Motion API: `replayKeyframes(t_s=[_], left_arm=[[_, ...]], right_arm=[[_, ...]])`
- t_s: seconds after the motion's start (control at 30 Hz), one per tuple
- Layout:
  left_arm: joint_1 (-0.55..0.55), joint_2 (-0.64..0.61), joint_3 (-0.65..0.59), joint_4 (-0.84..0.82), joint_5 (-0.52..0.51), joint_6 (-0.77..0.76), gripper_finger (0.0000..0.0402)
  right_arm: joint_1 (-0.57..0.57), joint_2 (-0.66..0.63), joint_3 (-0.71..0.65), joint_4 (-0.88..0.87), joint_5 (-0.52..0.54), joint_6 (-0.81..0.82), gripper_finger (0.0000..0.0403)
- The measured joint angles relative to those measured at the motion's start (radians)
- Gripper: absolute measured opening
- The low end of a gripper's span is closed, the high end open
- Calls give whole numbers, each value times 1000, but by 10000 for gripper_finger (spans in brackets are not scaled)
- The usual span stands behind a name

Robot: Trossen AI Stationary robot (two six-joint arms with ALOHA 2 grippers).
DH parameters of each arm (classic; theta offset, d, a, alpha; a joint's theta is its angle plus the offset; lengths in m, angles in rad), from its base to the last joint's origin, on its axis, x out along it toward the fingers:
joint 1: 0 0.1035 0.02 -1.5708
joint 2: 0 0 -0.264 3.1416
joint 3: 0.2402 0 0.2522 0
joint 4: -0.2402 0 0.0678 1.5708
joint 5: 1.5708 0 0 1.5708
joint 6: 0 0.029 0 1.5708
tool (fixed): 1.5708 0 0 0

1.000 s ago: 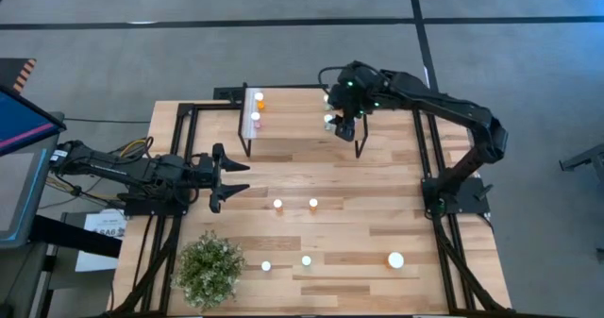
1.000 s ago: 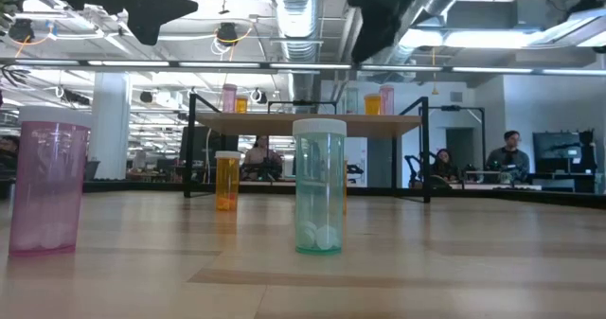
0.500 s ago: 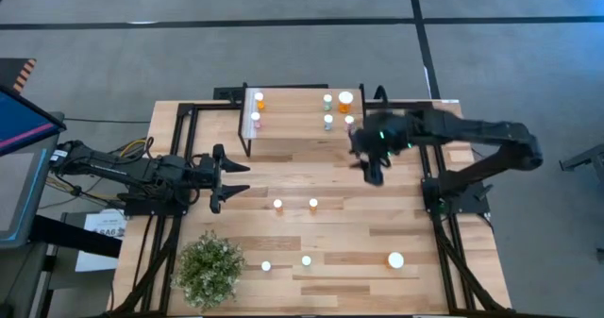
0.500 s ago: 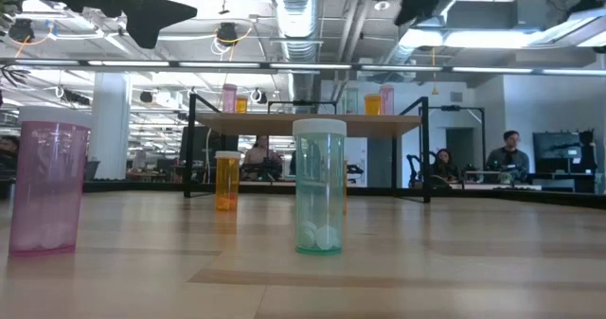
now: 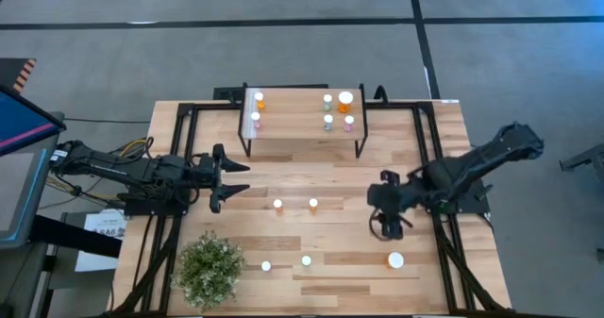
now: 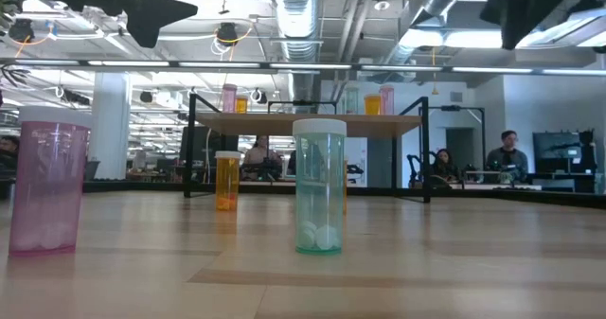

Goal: Pick and place medicine bottles onto shelf by color
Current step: Put the left small orange pill bottle on the shelf

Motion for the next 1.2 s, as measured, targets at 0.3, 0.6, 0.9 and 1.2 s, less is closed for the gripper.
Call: replayKeyframes(t_s=[0.3,0.6,0.9,1.2], left_arm=[[0,24,0,1,11,-17,240],[0,249,21,-12,83,-27,240],[0,518,102,-8,95,21,240],[1,706,137,-10,93,0,240]], right_arm=[[17,118,0,141,241,-68,219],[-60,162,-5,275,241,-212,219],[-67,143,-27,347,218,-254,219],[-49,148,-28,349,213,-246,219]])
